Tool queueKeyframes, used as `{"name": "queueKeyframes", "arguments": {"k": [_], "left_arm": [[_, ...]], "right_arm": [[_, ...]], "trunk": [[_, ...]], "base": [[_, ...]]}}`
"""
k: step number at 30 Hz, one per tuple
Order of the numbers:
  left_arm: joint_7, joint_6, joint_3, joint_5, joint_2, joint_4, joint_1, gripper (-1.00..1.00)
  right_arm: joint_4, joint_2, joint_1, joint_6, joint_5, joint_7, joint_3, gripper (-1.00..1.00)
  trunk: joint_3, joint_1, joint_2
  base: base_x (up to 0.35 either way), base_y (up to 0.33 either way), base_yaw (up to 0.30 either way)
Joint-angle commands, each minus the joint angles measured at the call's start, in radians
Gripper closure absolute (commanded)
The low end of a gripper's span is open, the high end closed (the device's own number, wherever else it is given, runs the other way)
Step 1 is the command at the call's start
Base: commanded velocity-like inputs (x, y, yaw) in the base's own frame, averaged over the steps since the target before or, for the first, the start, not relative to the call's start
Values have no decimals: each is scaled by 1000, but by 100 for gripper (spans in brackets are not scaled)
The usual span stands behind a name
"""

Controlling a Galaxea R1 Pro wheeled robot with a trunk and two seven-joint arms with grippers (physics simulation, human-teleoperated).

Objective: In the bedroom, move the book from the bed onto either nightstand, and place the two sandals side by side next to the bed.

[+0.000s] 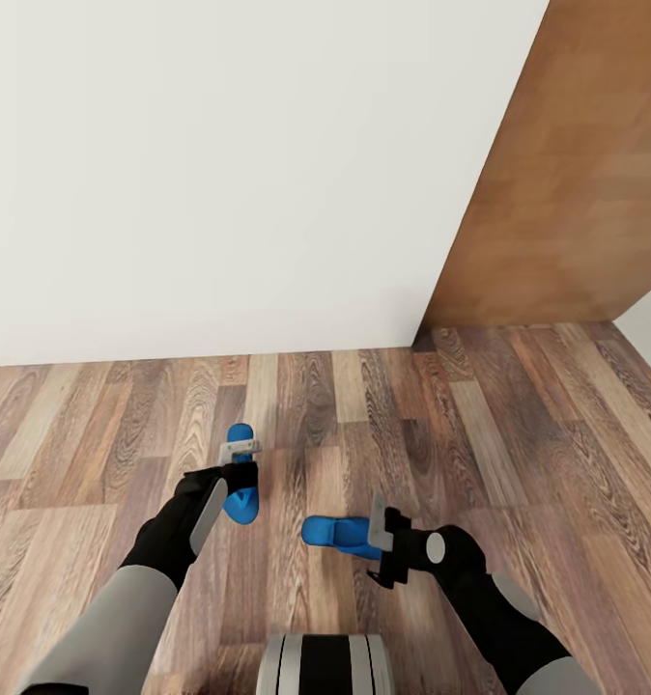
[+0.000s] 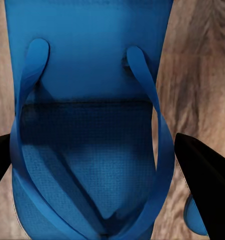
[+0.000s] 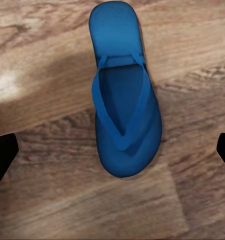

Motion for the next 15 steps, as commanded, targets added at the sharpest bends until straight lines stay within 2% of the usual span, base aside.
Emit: {"name": "queueKeyframes", "arguments": {"k": [1, 4, 6, 7, 9, 10, 11, 15], "left_arm": [[9, 10, -2, 11, 0, -15, 0, 100], [9, 84, 0, 13, 3, -80, 0, 100], [9, 196, 1, 15, 5, -140, 0, 100], [9, 225, 2, 16, 6, -157, 0, 100], [9, 327, 7, 18, 6, -238, 0, 100], [9, 348, 8, 20, 6, -260, 0, 100], [9, 397, 10, 23, 5, -321, 0, 100], [8, 460, 9, 25, -3, -402, 7, 100]], "right_arm": [[-2, 0, 0, 8, 3, 9, 3, -100], [-3, 2, 0, 12, 3, 16, 3, -100], [-2, 2, 0, 13, 4, 18, 3, -100], [-2, 3, 0, 13, 4, 18, 3, -100], [-1, 4, 0, 14, 5, 19, 3, -100], [0, 4, 0, 14, 5, 19, 4, -100], [-1, 4, 0, 15, 5, 19, 4, -100], [0, 4, 0, 16, 5, 20, 3, -100]], "trunk": [[-5, 0, -1], [-16, 2, -1], [-24, 2, -2], [-28, 3, -2], [-36, 4, -2], [-39, 4, -3], [-43, 5, -3], [-59, 7, -4]], "base": [[0, 0, 0], [0, 0, 0], [0, 0, 0], [0, 0, 0], [0, 0, 0], [0, 0, 0], [0, 0, 0], [0, 0, 0]]}}
